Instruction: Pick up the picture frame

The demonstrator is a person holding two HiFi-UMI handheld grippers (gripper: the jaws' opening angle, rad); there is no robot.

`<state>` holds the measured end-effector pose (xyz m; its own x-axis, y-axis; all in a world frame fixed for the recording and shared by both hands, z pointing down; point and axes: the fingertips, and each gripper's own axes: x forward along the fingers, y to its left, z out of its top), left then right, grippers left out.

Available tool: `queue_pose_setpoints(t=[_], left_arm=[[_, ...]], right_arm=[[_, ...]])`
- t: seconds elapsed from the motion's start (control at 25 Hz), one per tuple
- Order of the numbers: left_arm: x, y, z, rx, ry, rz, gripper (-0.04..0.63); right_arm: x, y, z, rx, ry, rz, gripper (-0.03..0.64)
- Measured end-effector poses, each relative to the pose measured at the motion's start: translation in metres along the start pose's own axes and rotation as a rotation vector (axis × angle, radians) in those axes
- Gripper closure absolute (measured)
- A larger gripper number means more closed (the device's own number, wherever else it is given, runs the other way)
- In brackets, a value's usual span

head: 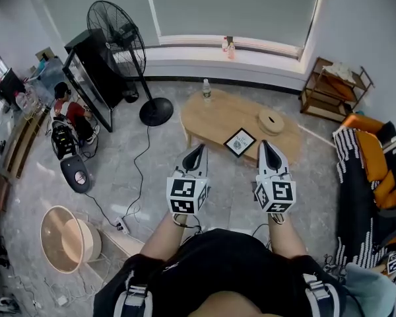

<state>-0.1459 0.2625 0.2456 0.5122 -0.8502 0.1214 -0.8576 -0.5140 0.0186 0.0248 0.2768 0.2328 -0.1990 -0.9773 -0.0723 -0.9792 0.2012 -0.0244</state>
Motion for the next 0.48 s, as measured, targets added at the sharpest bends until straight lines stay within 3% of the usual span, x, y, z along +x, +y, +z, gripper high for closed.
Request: queue_pose_setpoints(t=[0.48], left_arm=[[-0.043,0.069,-0.013,-0.018,-0.017,-0.045,0.575]], right_arm=[[0.009,0.087,-0.011,-0.021,0.007,-0.027,0.600]])
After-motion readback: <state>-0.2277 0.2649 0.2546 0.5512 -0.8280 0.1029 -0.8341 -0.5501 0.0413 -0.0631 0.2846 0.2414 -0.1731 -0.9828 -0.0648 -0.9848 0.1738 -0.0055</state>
